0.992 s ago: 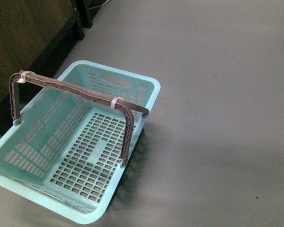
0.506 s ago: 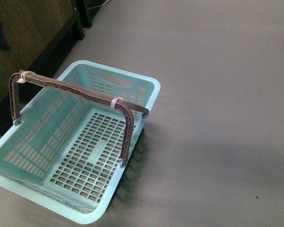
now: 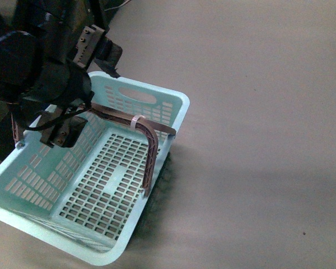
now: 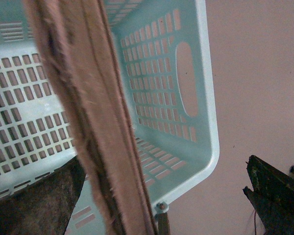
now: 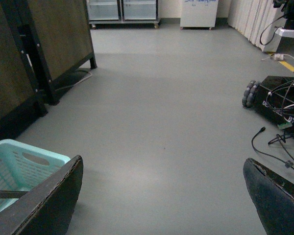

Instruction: Pick lemon and mango into basket

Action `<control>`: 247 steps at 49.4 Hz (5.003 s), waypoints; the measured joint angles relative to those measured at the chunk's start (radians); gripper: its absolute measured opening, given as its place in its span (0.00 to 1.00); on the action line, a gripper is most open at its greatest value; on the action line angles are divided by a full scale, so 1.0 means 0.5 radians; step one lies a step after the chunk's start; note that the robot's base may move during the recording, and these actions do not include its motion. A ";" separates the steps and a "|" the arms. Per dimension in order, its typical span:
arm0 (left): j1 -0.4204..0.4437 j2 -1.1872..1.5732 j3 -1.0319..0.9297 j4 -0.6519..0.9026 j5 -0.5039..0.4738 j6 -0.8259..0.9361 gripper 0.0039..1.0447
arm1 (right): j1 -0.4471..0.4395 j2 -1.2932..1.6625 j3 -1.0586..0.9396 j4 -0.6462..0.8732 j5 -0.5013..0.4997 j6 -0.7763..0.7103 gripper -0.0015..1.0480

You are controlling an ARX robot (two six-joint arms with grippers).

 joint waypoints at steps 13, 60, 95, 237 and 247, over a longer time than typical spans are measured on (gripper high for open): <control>-0.033 0.266 0.230 -0.017 -0.004 -0.028 0.93 | 0.000 0.000 0.000 0.000 0.000 0.000 0.92; 0.029 -0.896 -0.129 -0.212 0.090 -0.285 0.06 | 0.000 0.000 0.000 0.000 0.000 0.000 0.92; 0.009 -1.820 -0.048 -0.801 0.114 -0.372 0.06 | 0.000 0.000 0.000 0.000 0.000 0.000 0.92; -0.001 -1.816 -0.039 -0.804 0.122 -0.373 0.06 | 0.001 0.000 0.000 0.001 0.007 0.000 0.92; -0.014 -1.816 -0.039 -0.804 0.168 -0.398 0.06 | 0.001 0.000 0.000 0.001 0.007 0.000 0.92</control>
